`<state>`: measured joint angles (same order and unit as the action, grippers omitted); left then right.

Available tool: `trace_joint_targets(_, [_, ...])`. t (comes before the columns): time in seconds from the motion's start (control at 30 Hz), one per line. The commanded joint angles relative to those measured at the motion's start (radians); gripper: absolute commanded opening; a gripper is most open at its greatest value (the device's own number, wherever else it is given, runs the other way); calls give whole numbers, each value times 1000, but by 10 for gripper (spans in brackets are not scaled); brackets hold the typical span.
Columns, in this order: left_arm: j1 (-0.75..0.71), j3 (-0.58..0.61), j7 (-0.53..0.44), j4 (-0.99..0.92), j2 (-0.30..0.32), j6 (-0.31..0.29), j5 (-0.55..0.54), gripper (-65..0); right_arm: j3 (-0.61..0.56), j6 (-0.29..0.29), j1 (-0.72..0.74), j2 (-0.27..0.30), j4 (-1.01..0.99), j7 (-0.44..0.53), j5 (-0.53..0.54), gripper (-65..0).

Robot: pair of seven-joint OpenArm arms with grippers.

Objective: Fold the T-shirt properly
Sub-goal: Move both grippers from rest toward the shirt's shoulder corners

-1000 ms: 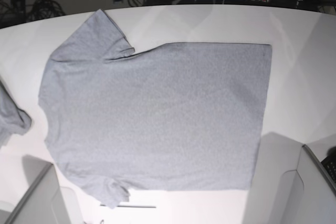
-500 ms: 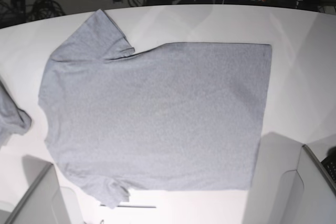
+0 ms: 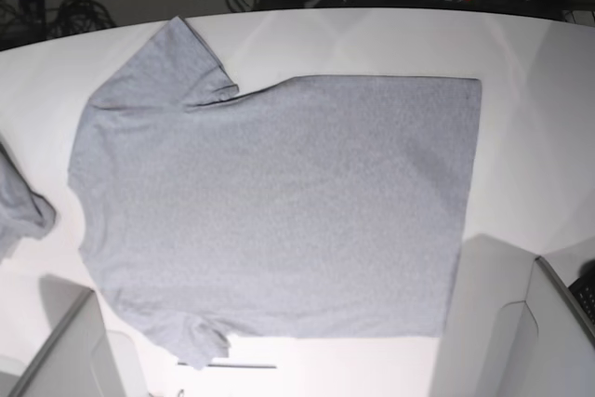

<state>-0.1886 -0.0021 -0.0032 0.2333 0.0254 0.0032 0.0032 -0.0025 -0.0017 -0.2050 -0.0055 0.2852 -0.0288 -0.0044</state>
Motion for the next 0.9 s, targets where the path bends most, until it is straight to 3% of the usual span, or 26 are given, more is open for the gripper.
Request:
trace_joint_targets(0.0, [-30, -2, -2, 41, 0, 5, 4, -650, 2, -4, -18, 6, 32, 7, 1, -650])
trace_joint_targets(0.4, [-280, -6, -4, 426, 69, 4, -2, -650, 9, -4, -302, 22, 444, 3, 7, -650])
trace_joint_targets(0.67, [-496, -8, -5, 734, 127, 4, -4, -650, 161, -4, -459, 14, 673, 2, 7, -650])
trace_joint_targets(0.87, [-645, -8, -5, 966, 138, 4, -4, -650, 244, -4, -541, 14, 816, 2, 7, -650])
